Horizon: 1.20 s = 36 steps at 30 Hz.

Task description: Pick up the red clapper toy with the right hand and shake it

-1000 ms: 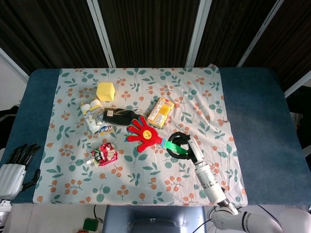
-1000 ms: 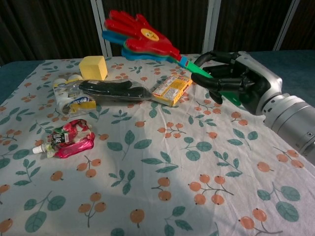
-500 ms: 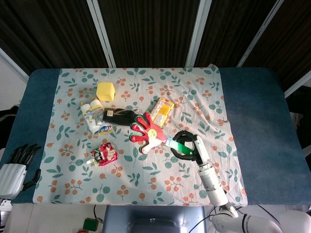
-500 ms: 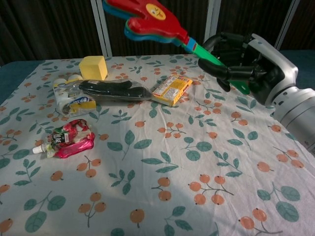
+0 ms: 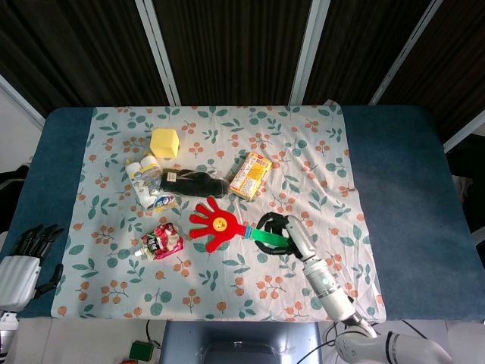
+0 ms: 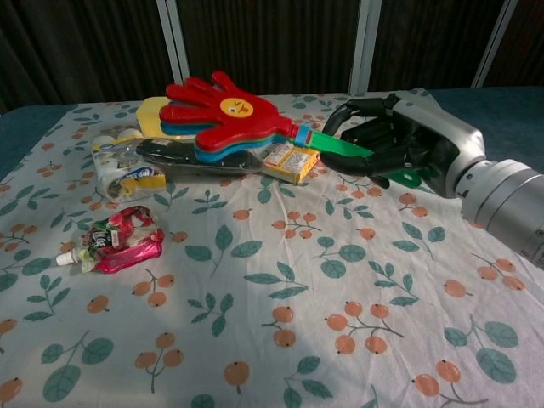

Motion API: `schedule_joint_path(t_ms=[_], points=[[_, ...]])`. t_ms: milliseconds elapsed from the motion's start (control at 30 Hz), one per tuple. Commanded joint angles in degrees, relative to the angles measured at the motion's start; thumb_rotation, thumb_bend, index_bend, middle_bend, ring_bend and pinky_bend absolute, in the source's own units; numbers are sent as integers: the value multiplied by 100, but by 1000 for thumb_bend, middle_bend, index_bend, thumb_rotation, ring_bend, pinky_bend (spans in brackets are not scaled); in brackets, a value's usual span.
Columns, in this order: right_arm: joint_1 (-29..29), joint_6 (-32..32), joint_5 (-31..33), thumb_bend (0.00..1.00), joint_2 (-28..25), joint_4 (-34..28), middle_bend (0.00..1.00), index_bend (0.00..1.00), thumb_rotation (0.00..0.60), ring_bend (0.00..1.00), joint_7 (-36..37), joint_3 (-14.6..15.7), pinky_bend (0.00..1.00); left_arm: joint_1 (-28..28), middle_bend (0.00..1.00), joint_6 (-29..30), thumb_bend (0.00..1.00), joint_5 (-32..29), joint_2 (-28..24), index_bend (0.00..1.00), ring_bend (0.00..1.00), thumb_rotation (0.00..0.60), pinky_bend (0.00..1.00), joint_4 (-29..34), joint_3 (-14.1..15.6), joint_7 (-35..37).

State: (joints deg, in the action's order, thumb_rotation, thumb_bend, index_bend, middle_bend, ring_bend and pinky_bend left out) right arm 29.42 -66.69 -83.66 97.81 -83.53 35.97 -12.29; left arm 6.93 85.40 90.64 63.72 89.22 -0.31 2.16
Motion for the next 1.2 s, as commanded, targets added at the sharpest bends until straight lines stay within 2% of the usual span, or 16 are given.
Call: schedule_joint_path(t_ms=[33,133,233,300,400,533,667,800,1033,1200], points=[[-489,-1724,-677,577,-151,-392,876,912,600,893,2329,-286,927,2,93,-2,474,-12,1,136,39,600,111,7,-9,-9],[-636,-2147,-598,577,-68,-391,877,912,600,894,2698,-430,927,23,92,-44,474,-40,-8,136,39,600,110,28,-23,-24],[-632,-2151,-599,578,-80,-346,877,912,600,894,2734,-402,927,33,92,-80,473,-58,-1,136,41,600,111,27,-20,-45],[-566,-1962,-561,577,-55,-268,877,912,600,894,2500,-314,927,37,92,-100,474,-56,10,137,47,600,111,27,-10,-69],[-414,-1563,-473,577,108,27,877,912,600,894,1577,-127,927,30,93,-82,474,-39,29,137,48,600,111,24,-4,-103],[-206,-1347,-654,577,572,839,878,913,600,896,444,136,925,26,92,-81,474,-35,40,137,48,600,110,6,3,-106],[-64,-709,-357,577,688,1063,879,920,600,897,-475,273,921,23,92,-79,474,-35,25,137,48,600,110,-1,6,-63],[-43,-435,-167,577,614,888,879,924,600,897,-976,323,917,6,92,-41,473,-36,13,137,48,600,111,-15,-1,-11],[-41,-218,59,578,330,423,879,925,600,897,-1119,259,916,-12,92,-22,473,-2,70,137,48,600,111,-82,26,-2],[86,304,425,577,153,389,879,921,600,893,-1804,269,906,-7,92,-37,474,2,84,137,48,600,111,-90,31,-22]])
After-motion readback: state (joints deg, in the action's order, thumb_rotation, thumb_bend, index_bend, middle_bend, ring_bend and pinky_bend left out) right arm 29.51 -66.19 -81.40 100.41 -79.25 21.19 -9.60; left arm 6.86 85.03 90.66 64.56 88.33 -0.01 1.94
